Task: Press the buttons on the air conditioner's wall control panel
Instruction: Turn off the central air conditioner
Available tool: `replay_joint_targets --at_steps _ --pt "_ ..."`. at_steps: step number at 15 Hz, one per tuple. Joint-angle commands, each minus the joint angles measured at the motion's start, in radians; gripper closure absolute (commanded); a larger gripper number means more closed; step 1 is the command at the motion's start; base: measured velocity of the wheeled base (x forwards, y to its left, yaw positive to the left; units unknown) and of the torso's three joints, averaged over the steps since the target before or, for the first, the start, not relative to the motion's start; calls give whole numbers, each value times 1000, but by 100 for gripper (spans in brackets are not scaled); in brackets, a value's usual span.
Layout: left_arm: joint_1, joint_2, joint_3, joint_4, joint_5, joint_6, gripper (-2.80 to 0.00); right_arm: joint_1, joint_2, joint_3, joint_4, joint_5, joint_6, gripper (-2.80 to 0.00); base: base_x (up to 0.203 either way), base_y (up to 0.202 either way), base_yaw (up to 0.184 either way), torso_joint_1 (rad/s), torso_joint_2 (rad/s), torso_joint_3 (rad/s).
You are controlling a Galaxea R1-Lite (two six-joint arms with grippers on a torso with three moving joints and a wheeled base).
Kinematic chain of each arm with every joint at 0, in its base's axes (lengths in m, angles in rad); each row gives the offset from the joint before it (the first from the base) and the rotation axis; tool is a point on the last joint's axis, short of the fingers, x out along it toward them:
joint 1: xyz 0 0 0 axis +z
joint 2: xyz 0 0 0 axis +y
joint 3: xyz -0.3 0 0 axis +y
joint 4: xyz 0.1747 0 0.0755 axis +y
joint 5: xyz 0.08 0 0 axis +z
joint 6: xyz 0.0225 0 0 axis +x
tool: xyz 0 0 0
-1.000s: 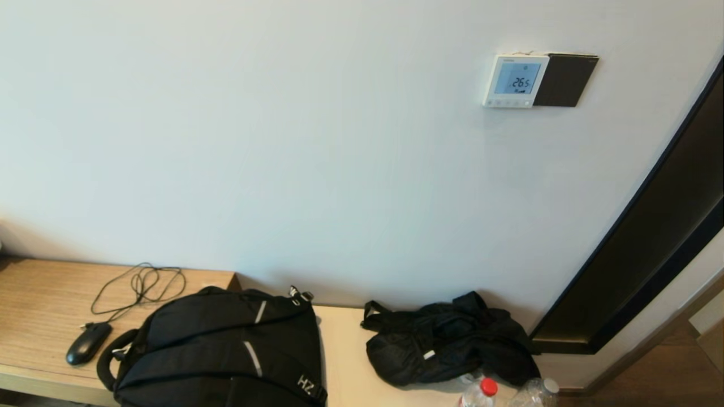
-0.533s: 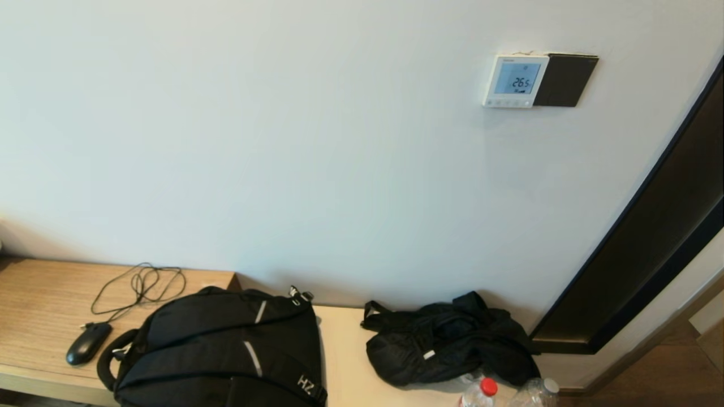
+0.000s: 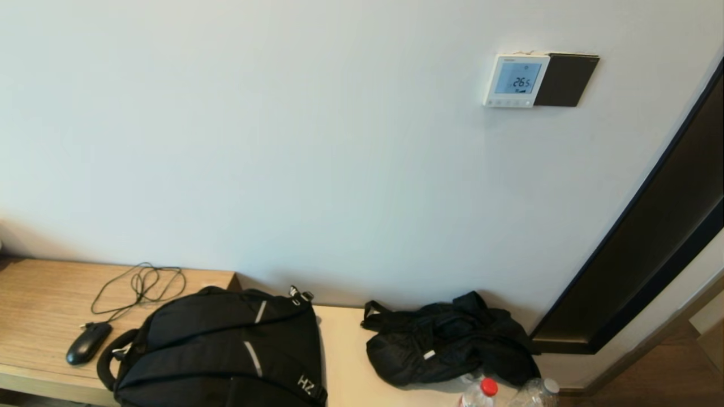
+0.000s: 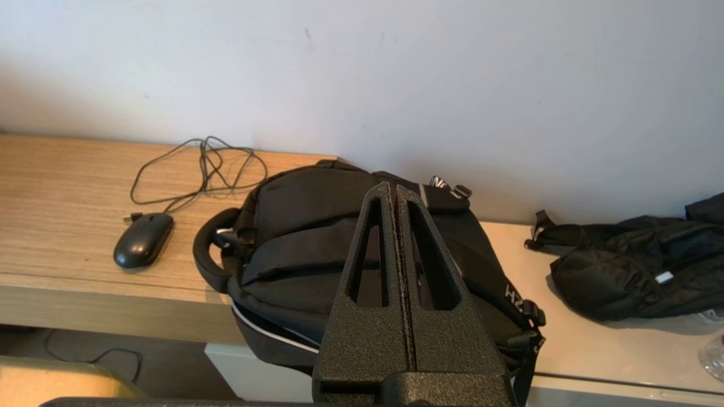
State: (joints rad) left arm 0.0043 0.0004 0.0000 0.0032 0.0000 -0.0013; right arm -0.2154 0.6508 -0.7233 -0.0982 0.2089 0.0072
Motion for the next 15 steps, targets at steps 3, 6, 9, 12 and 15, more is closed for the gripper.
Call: replay_joint_targets --at_steps 3,6,9,12,15 --pt "0 0 0 0 0 0 0 -70 354 -101 -96 18 10 0 0 0 0 0 0 0" --pt "0 0 0 0 0 0 0 -57 517 -180 -178 19 6 0 0 0 0 0 0 0" --pt "0 0 0 0 0 0 0 8 685 -300 -195 -42 4 0 0 0 0 0 0 0" --pt "0 0 0 0 0 0 0 102 827 -433 -200 -180 -1 0 0 0 0 0 0 0" --pt "0 0 0 0 0 0 0 151 941 -566 -200 -256 -4 0 0 0 0 0 0 0"
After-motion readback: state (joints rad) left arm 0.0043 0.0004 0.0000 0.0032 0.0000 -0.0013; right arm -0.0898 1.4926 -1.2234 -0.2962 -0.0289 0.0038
